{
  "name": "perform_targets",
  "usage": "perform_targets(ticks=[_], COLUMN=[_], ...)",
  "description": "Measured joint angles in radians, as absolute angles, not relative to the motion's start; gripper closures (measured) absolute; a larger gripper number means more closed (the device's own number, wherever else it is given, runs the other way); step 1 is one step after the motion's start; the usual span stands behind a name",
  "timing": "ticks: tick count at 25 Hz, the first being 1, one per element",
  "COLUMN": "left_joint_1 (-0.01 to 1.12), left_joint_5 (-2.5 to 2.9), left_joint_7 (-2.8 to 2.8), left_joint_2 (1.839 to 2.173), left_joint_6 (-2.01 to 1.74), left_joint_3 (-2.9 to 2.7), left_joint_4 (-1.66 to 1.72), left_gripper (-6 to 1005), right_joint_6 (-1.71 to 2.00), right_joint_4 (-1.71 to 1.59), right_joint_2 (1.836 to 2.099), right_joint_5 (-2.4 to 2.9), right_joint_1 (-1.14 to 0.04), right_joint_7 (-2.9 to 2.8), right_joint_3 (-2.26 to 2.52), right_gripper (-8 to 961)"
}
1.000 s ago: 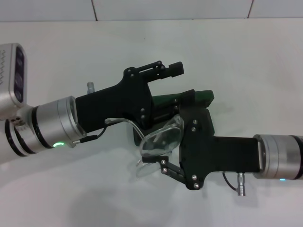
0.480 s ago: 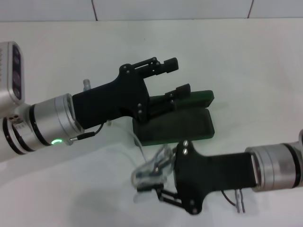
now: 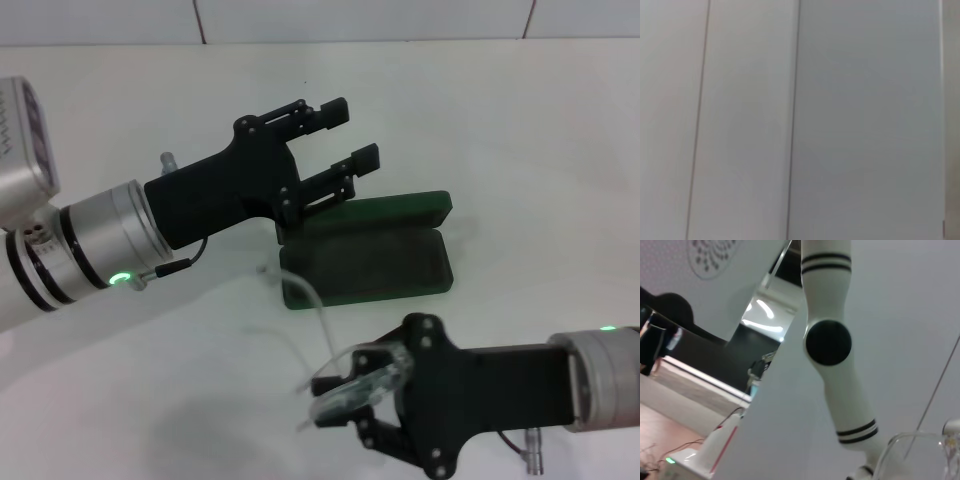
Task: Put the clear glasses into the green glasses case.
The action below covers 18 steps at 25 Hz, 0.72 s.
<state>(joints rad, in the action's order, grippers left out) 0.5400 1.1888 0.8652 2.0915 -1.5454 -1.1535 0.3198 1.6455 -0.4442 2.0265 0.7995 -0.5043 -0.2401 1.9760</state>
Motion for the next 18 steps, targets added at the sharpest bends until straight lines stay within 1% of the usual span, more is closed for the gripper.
perform_targets(ticks=[5,14,18], left_joint_1=[0.542,0.551,0.552], left_joint_5=[1.189,1.187,1.187], left_joint_7=[0.868,0.891,0.896], left_joint_2=[2.092,2.098,2.098], left_joint_6=[-1.531,-1.598,-1.605], left_joint_3=[-1.159,-1.197,-1.201], left_joint_4=[0.319,0.32,0.321], left_gripper=[394,394,394], right_joint_6=[1.642,1.541,1.513], right_joint_4=[-0.447,-0.451,-0.452], right_joint_2=[2.028,2.028,2.028], right_joint_5=[0.791,0.7,0.697], right_joint_1=[-0.475,-0.484,-0.506], right_joint_7=[-0.204,-0.231,-0.293], right_joint_3=[1.932,1.958,1.959], right_gripper=[839,830,826])
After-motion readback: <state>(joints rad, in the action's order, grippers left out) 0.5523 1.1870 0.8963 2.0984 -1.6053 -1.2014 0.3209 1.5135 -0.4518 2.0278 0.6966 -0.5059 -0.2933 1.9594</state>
